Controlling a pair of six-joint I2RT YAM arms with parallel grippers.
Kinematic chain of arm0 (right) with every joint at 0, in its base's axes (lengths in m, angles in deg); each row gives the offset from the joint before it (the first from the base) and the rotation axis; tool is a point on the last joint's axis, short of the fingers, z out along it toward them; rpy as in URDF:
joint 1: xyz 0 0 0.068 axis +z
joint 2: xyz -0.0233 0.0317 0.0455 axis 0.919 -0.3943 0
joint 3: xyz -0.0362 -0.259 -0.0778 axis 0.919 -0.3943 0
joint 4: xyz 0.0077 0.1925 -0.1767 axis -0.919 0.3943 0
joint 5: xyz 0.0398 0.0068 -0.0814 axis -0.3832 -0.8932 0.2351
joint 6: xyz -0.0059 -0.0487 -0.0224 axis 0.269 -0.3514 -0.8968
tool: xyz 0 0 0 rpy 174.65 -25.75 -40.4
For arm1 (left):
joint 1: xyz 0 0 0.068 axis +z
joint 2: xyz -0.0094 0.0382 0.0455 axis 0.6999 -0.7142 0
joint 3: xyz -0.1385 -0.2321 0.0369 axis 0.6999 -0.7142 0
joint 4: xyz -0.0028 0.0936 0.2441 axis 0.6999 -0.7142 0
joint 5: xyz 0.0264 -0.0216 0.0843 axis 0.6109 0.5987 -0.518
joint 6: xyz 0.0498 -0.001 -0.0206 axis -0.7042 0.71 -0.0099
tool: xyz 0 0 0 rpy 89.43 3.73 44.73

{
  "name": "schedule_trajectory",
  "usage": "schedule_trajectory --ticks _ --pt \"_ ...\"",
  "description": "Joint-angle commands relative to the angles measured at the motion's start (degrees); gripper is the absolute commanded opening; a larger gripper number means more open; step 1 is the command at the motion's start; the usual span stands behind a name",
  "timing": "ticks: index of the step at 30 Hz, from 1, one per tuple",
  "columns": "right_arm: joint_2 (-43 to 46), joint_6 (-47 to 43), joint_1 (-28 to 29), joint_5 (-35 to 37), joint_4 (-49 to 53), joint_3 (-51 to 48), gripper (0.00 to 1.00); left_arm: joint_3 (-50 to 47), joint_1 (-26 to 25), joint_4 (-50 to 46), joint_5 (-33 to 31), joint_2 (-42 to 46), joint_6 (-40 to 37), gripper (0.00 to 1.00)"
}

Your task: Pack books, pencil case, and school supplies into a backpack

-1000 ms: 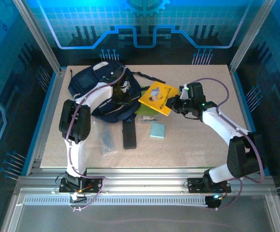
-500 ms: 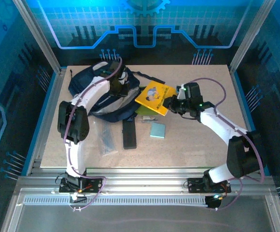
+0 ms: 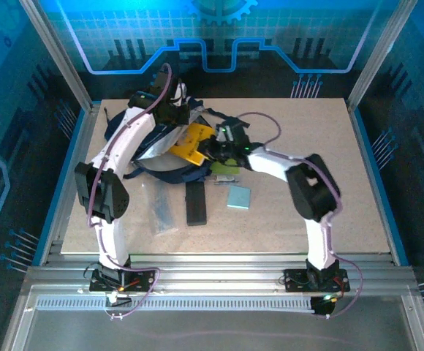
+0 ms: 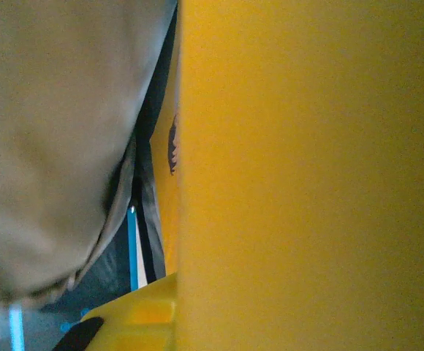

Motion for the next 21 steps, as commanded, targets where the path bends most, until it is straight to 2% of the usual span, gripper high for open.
schedule_trajectory --ticks 1,5,9,12,13,16,18,21 --pt "-9.1 6.0 3.4 3.7 -8.6 11.3 0.0 5.0 0.6 2.1 0.2 3.1 0.1 0.0" --pt "-21.3 13.3 5.7 9.7 -11.0 24.7 0.0 5.9 0.7 3.0 1.0 3.7 0.7 0.0" --pt "-30.8 17.4 7.3 11.9 -5.2 40.0 0.0 5.0 0.8 3.9 0.2 4.5 1.2 0.0" --pt "-34.6 18.9 8.0 12.4 0.1 47.4 0.01 3.0 1.2 5.9 -0.5 5.0 1.9 0.0" --pt "-35.1 19.5 7.9 11.8 0.8 48.3 0.05 2.3 1.5 6.6 -0.6 5.2 2.2 0.0" --pt "-33.1 21.2 7.3 8.7 1.1 45.1 0.33 -0.4 2.6 8.8 -1.2 5.6 3.2 0.0" --pt "-27.9 21.0 6.6 7.8 -1.1 37.2 0.49 -1.9 3.5 9.9 -2.4 5.9 3.3 0.0" --pt "-18.4 19.3 5.2 7.4 -3.5 23.5 0.63 -4.1 5.1 11.5 -3.0 6.2 3.9 0.0"
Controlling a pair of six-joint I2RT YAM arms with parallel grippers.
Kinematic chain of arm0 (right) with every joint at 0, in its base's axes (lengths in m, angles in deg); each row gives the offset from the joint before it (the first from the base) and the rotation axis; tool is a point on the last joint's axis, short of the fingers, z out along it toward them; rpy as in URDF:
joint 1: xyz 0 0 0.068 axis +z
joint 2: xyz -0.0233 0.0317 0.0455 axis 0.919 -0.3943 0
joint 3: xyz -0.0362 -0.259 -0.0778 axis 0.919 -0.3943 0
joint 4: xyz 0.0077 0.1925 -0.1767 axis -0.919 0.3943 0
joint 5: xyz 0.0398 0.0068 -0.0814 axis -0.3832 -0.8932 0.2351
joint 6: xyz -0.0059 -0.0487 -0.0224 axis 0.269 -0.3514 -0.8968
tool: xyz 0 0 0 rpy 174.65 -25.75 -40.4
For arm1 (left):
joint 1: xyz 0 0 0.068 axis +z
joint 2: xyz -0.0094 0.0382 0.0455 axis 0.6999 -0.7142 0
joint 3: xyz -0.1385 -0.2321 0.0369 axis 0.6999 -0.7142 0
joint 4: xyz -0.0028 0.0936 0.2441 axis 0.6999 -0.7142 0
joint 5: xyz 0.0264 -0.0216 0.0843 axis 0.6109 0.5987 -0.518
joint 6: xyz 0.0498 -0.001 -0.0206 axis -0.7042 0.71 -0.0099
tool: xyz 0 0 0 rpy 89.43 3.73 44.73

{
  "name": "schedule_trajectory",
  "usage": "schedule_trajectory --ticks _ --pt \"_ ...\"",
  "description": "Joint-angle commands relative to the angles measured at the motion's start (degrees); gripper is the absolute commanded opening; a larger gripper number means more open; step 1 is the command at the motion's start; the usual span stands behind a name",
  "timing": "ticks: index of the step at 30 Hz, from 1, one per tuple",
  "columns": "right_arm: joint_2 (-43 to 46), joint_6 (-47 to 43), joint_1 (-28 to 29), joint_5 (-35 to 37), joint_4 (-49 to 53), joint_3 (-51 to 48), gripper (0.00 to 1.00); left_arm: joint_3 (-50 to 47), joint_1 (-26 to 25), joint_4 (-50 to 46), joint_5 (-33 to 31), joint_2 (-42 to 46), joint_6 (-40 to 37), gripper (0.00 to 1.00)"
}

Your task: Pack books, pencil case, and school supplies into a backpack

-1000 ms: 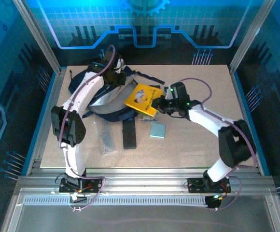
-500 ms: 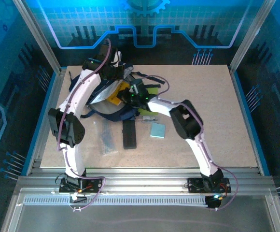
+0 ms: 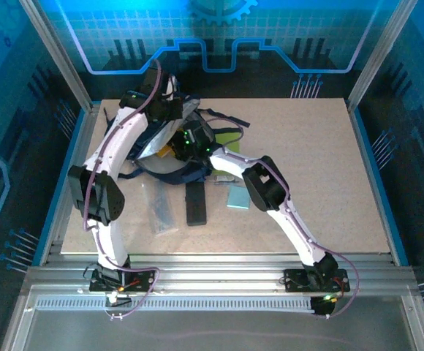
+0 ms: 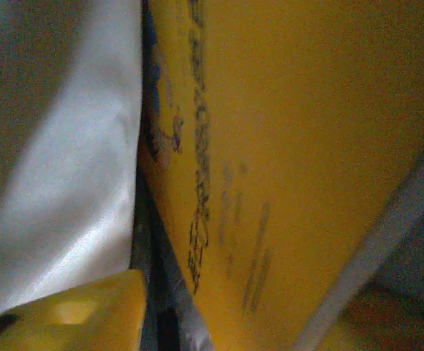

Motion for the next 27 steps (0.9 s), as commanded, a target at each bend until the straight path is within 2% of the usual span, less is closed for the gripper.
schedule_trajectory --ticks 1,6,10,11,13,17,22,25,27 --pt "11.7 -1.4 -2.0 -1.3 -0.6 -11.5 0.65 -1.8 2.4 6.7 -2.4 3.7 2.2 0.0" --pt "26.9 -6.3 -5.2 -3.4 -0.9 -29.4 0.7 -4.6 3.4 8.5 -3.5 3.9 2.6 0.0" --pt "36.3 -13.4 -8.3 -6.6 4.9 -37.2 0.7 -6.3 3.4 8.6 -3.0 4.1 3.0 0.0" --pt "38.7 -17.0 -9.4 -7.7 8.6 -38.5 0.7 -6.8 3.4 8.4 -2.6 4.3 3.1 0.06" --pt "42.4 -23.5 -11.6 -8.6 15.6 -40.2 0.71 -8.0 3.2 7.7 -1.8 5.3 3.7 0.33" --pt "47.7 -38.7 -16.3 -5.3 31.0 -40.7 0.71 -13.1 0.8 7.8 -1.2 10.3 5.8 0.61" --pt "46.1 -52.1 -20.6 -4.5 40.6 -37.8 0.64 -22.1 -6.6 12.4 -2.5 18.5 8.5 0.63" --pt "42.6 -56.4 -21.4 -6.7 41.0 -35.7 0.53 -29.2 -10.1 17.9 -0.6 21.4 13.7 0.6" --pt "39.7 -58.6 -21.4 -7.6 40.8 -33.8 0.41 -33.3 -12.1 21.5 -0.5 22.0 17.0 0.58"
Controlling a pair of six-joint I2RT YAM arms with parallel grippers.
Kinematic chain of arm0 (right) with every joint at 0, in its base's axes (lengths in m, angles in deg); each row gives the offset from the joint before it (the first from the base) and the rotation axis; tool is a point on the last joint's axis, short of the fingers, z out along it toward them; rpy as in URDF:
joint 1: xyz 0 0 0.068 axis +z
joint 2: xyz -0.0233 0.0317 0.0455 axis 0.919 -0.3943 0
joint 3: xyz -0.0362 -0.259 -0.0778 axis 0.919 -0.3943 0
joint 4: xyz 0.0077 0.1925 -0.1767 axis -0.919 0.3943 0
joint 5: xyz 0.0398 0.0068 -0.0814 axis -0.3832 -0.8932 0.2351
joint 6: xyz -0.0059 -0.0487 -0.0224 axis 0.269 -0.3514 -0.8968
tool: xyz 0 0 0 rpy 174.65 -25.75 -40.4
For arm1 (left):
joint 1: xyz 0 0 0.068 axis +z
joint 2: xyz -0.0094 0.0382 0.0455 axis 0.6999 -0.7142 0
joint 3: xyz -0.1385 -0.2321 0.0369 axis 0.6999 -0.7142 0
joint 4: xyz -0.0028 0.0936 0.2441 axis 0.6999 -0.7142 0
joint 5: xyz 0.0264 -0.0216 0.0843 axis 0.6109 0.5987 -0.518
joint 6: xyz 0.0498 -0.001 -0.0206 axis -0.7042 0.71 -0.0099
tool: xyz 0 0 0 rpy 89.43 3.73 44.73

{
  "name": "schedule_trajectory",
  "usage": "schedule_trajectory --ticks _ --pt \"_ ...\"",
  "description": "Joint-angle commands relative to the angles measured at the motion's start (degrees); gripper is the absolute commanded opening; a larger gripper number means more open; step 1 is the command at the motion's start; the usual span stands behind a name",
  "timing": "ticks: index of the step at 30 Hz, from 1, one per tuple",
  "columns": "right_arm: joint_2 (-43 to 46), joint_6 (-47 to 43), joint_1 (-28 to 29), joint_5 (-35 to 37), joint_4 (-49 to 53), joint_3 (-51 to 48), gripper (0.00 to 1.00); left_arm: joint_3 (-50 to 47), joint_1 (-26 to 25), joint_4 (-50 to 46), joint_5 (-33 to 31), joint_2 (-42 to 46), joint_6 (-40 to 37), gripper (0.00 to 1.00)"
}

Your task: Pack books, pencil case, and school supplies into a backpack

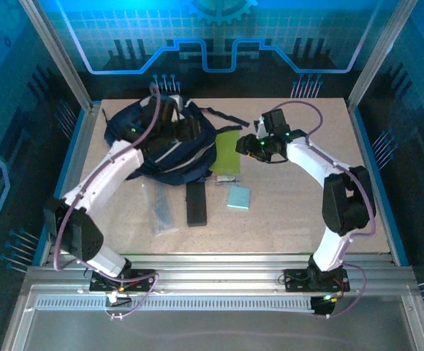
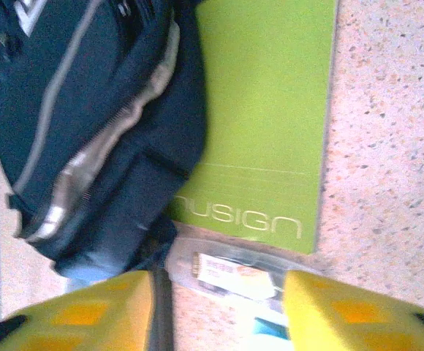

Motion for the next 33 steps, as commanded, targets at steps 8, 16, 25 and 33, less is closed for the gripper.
schedule_trajectory --ticks 8,16,25,33 --pt "-14.3 -11.7 0.4 1.1 2.8 9.1 0.34 -18.1 -6.1 21.9 -0.7 -6.7 17.0 0.46" --pt "-20.2 -13.3 2.6 4.2 3.1 11.9 0.34 -19.5 -5.6 22.9 -4.1 -14.1 17.7 0.46" --pt "-18.2 -11.7 3.0 5.2 0.6 9.8 0.36 -19.1 -4.5 22.0 -1.1 -18.3 19.8 0.45" --pt "-20.4 -12.9 2.6 13.2 4.1 11.2 0.48 -18.6 -4.4 20.3 -0.9 -17.9 18.8 0.45"
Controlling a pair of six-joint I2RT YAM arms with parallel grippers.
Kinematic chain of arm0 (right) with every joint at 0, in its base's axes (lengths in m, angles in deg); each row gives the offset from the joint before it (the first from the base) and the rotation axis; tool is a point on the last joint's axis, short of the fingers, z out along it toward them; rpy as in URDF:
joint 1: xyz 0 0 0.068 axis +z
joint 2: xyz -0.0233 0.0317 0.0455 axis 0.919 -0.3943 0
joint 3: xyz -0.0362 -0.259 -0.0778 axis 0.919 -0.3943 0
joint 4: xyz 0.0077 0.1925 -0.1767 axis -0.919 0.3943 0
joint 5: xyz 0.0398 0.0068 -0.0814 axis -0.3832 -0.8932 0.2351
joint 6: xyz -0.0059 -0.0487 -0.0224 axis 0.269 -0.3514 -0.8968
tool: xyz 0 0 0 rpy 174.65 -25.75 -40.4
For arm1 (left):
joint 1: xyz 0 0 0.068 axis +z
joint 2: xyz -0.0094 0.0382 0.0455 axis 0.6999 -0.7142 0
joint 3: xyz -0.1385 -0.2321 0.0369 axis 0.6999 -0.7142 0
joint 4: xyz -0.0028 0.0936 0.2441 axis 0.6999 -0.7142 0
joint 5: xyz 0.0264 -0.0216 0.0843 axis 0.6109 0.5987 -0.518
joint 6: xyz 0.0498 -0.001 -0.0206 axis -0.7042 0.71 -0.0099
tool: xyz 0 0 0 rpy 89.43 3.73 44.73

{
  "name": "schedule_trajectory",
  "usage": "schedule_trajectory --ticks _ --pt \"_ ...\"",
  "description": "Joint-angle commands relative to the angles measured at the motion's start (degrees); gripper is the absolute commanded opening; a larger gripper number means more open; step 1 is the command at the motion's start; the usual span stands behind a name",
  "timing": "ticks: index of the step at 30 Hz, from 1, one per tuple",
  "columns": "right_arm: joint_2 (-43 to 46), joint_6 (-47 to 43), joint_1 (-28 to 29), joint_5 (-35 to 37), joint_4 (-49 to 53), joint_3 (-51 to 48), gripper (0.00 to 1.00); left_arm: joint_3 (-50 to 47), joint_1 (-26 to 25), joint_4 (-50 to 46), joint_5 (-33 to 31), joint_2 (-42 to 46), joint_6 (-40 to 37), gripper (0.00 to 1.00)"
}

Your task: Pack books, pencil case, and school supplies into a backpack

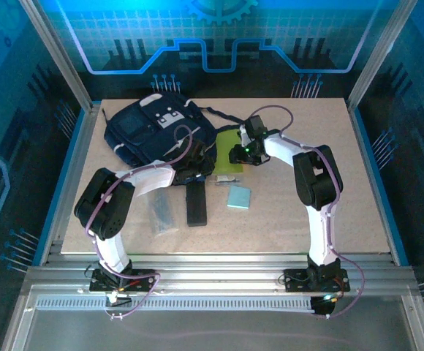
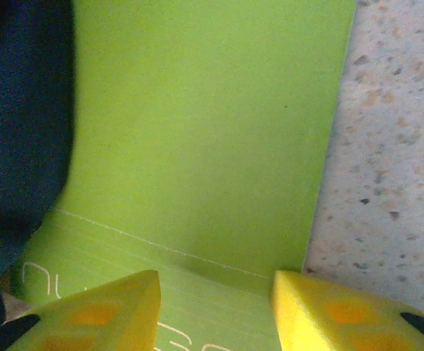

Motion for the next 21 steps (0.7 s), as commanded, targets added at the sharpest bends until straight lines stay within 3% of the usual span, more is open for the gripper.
schedule_trajectory --ticks 1,5,9,21 --pt "-1.3 -0.8 0.3 4.7 3.3 0.8 0.48 0.3 0.8 -3.3 0.8 -2.1 0.1 0.45" --pt "-1.3 -0.5 0.9 5.2 2.6 0.4 0.49 0.6 0.8 -3.9 0.8 -1.8 -0.2 0.45" --pt "-1.1 -1.6 0.6 12.1 8.5 1.9 0.5 1.1 0.8 -4.8 1.4 -1.6 -0.2 0.45" --pt "5.8 2.9 -0.7 8.4 9.9 -14.5 0.48 7.2 -1.8 -9.8 5.5 4.8 -1.2 0.57"
